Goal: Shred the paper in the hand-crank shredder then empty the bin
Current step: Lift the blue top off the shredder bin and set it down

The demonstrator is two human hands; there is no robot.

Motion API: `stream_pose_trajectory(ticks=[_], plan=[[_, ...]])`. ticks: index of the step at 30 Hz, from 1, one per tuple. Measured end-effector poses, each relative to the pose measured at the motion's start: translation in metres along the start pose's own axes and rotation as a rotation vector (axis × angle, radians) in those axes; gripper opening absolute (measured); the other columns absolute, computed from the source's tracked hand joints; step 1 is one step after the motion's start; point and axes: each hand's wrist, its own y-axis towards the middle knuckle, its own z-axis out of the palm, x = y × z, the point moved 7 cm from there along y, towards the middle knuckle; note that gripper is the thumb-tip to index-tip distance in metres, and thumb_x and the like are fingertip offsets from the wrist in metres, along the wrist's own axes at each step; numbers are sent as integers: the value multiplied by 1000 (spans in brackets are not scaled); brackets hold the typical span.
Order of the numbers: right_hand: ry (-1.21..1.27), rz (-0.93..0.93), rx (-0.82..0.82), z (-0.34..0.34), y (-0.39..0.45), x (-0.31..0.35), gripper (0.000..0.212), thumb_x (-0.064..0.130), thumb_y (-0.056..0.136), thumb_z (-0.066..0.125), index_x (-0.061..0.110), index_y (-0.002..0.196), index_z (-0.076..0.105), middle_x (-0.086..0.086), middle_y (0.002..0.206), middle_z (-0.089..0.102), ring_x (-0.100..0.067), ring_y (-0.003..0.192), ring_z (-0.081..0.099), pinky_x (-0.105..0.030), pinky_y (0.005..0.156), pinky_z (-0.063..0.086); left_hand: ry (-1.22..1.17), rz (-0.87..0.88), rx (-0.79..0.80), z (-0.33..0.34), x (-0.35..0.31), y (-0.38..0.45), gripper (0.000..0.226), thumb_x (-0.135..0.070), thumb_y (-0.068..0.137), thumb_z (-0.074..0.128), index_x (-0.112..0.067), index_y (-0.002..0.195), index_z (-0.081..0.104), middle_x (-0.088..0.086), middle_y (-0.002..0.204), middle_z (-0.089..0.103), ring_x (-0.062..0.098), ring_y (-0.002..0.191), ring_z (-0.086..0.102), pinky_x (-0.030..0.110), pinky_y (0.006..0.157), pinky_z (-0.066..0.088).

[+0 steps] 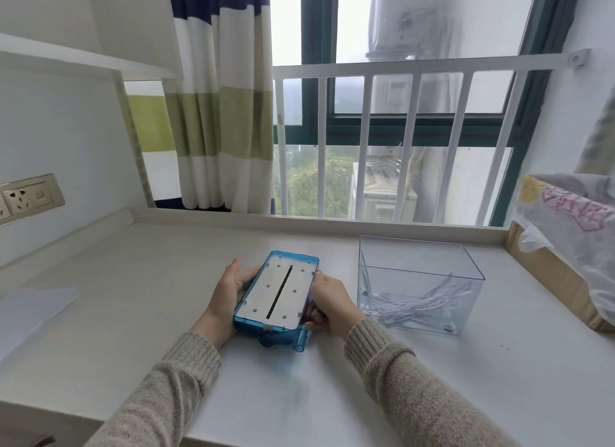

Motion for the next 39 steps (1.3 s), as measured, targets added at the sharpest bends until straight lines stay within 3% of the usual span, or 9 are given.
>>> stream_pose_trajectory(ticks=[8, 15, 19, 22, 25, 29, 31, 34, 39], plan=[[-66, 29, 12, -1, -1, 1, 42, 32, 104, 22, 8, 125, 50, -12, 52, 52, -10, 22, 38, -22, 30, 44, 104, -22, 9, 3, -2, -4, 63, -58, 98, 20, -17, 104, 68, 15, 97, 75, 36, 92, 67, 51, 92, 47], [-90, 45, -36, -1, -4, 0, 46, 32, 102, 33, -7, 100, 58, -15, 60, 53, -12, 21, 39, -16, 31, 37, 146, -40, 23, 3, -2, -6, 63, -58, 98, 18, -20, 107, 67, 15, 101, 74, 36, 94, 68, 50, 91, 48], [-79, 8, -48, -1, -3, 0, 42, 31, 102, 33, -5, 110, 54, -14, 69, 52, -12, 28, 37, -16, 33, 37, 161, -37, 29, 6, -5, -8, 58, -55, 99, 21, -20, 105, 66, 10, 97, 75, 30, 91, 69, 46, 89, 50], [-47, -38, -34, 0, -3, -1, 38, 29, 102, 32, -1, 117, 49, -11, 74, 48, -14, 40, 37, -20, 36, 37, 162, -22, 5, 5, -9, -12, 51, -54, 98, 30, -16, 121, 56, -2, 120, 64, 20, 109, 61, 39, 88, 50], [-38, -102, -34, -1, -8, 3, 39, 25, 101, 33, 4, 134, 38, -6, 74, 45, -12, 46, 37, -22, 38, 37, 281, 75, -66, -1, -23, -14, 55, -48, 98, 41, -13, 140, 44, -6, 142, 48, 15, 129, 47, 38, 107, 38], [-119, -197, -42, -2, -22, 19, 55, 23, 101, 37, 12, 150, 18, -2, 92, 48, -8, 50, 38, -19, 38, 40, 462, 250, -167, -1, -49, -22, 47, -40, 98, 46, -16, 138, 46, -5, 137, 50, 12, 126, 45, 32, 108, 33], [-175, -239, -67, -3, -28, 30, 54, 25, 100, 38, 12, 149, 21, -6, 108, 48, -8, 54, 44, -19, 39, 44, 481, 320, -199, 6, -60, -27, 41, -36, 99, 46, -17, 134, 50, -6, 129, 53, 10, 118, 47, 27, 100, 34], [-209, -336, -110, -7, -40, 47, 42, 22, 98, 41, 9, 138, 41, -13, 115, 56, -10, 58, 49, -19, 39, 43, 481, 404, -213, 16, -74, -31, 33, -32, 99, 47, -20, 129, 54, -7, 124, 57, 11, 115, 50, 27, 97, 36], [-163, -458, -127, -18, -63, 71, 25, 12, 95, 44, 3, 105, 65, -2, 72, 56, -11, 55, 49, -17, 38, 42, 396, 501, -215, 37, -86, -39, 22, -23, 98, 48, -16, 114, 62, -2, 114, 65, 14, 110, 59, 34, 98, 45]])
